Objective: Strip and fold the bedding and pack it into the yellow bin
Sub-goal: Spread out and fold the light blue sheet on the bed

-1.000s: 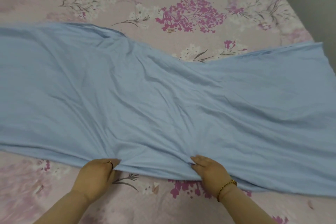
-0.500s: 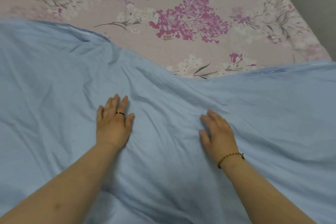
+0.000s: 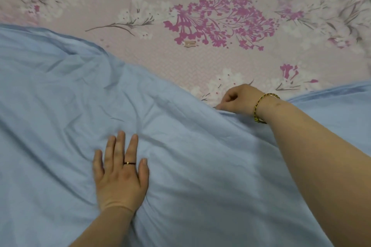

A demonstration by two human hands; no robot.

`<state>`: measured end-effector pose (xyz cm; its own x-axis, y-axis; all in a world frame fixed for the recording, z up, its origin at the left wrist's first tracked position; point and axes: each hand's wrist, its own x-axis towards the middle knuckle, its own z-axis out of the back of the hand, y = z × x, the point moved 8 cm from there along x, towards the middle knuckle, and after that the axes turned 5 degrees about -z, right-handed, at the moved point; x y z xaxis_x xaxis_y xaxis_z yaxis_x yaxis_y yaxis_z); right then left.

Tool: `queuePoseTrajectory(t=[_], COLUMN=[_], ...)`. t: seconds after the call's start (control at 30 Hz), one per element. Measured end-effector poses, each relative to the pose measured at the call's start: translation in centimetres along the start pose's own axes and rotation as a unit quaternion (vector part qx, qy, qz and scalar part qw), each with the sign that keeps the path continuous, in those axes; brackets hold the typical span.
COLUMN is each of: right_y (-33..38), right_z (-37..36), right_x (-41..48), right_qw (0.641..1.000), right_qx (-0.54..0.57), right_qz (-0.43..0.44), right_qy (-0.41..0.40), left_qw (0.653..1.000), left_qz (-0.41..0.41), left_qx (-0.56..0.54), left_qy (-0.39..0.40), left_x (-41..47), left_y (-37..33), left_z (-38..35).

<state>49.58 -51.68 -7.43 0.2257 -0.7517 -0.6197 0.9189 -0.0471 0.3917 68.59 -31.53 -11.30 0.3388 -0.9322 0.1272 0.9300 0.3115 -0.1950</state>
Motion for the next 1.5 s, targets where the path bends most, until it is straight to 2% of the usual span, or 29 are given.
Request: queuePoseTrajectory(t=[0.13, 0.23, 0.3, 0.4, 0.5, 0.67, 0.77, 0.87, 0.9, 1.03, 1.2, 1.3, 1.4, 1.5], right_y=[-0.7, -1.0, -0.9, -1.0, -1.6, -1.3, -0.7, -1.4, -1.6, -2.1, 0.0, 0.8, 1.3, 0.7], right_z=[-0.5, -1.0, -0.9, 0.2, 1.6, 2.3, 2.1, 1.3, 1.3, 1.4, 0.2, -0.3, 0.6, 3.6], right_x=[-0.7, -1.1, -1.3, -1.2, -1.4, -1.9, -2.8, -2.8, -2.6, -1.8, -0.7, -0.7, -0.3, 0.0], right_qw=[0.989, 0.981, 0.986, 0.999, 0.997, 0.995, 0.996, 0.996, 0.995, 0.995, 0.996, 0.989, 0.992, 0.995], right_qx=[-0.123, -0.168, -0.146, -0.043, 0.044, 0.055, 0.051, -0.082, -0.088, 0.089, -0.051, -0.108, -0.113, -0.056], right_qz=[-0.02, -0.024, -0.013, 0.006, 0.011, 0.039, 0.068, 0.046, 0.036, -0.047, -0.014, -0.006, 0.013, 0.019], right_qy=[0.075, 0.096, 0.08, 0.009, -0.061, -0.078, -0.038, -0.004, -0.01, 0.009, 0.066, 0.1, 0.048, -0.082], left_qw=[1.0, 1.0, 1.0, 1.0, 1.0, 0.999, 0.999, 1.0, 1.0, 1.0, 1.0, 1.0, 1.0, 1.0], left_qz=[-0.001, -0.006, -0.004, -0.004, -0.004, -0.005, -0.009, -0.004, -0.003, -0.004, 0.015, 0.013, 0.005, 0.005], left_qx=[-0.015, -0.016, -0.017, -0.012, -0.01, -0.007, -0.005, -0.006, -0.006, -0.008, -0.022, -0.022, -0.017, -0.016], left_qy=[-0.006, -0.02, -0.025, -0.026, -0.028, -0.033, -0.036, -0.03, -0.026, -0.018, 0.006, -0.004, -0.021, -0.023], left_x=[0.2, 0.2, 0.2, 0.2, 0.2, 0.2, 0.2, 0.1, 0.1, 0.1, 0.1, 0.1, 0.1, 0.1], left_y=[-0.2, -0.2, -0.2, -0.2, -0.2, -0.3, -0.4, -0.2, -0.2, -0.2, 0.0, -0.1, 0.0, -0.1], left_z=[0.2, 0.3, 0.3, 0.4, 0.4, 0.4, 0.4, 0.3, 0.2, 0.1, 0.0, 0.0, 0.1, 0.3])
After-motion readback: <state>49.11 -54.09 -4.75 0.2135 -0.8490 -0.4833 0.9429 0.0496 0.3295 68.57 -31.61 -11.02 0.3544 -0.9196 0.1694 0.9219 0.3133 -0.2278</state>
